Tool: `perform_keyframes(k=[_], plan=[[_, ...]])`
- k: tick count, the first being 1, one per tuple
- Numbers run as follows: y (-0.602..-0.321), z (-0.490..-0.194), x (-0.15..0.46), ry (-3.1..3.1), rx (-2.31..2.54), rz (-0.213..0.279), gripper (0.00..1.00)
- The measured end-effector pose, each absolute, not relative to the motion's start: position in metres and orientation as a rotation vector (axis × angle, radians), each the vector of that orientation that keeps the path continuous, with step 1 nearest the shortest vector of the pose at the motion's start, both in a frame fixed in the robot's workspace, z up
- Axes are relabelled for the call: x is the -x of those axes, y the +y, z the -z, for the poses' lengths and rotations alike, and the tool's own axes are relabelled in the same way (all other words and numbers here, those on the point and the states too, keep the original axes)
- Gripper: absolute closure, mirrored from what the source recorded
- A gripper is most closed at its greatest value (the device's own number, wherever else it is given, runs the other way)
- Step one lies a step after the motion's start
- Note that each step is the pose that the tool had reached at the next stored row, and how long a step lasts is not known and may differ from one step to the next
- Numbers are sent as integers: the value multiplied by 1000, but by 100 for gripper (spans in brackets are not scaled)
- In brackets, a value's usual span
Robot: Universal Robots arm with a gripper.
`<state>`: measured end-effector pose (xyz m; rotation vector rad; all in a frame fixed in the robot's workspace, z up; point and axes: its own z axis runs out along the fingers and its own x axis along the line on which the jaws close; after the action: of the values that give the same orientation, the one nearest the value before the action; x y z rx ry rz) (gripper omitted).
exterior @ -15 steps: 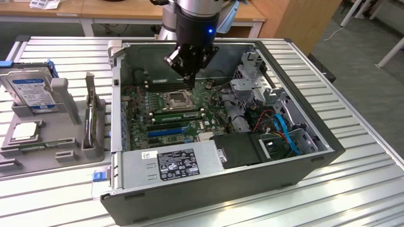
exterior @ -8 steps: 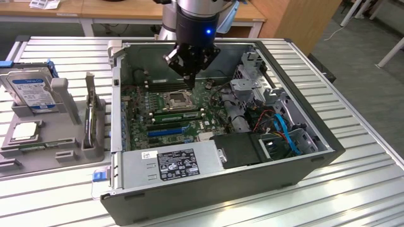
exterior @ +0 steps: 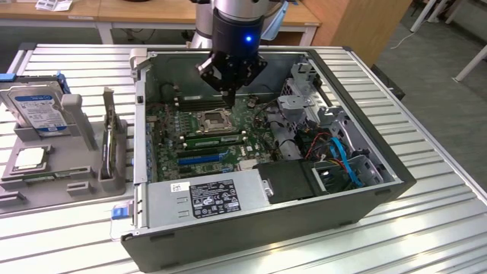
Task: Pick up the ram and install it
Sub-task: 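Press down the ram until it locks into place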
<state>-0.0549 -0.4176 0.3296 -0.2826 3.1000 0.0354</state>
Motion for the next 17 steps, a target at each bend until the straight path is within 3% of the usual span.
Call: perform_keyframes(k=[17], plan=[[-418,-329,55,3111,62,-32,90]])
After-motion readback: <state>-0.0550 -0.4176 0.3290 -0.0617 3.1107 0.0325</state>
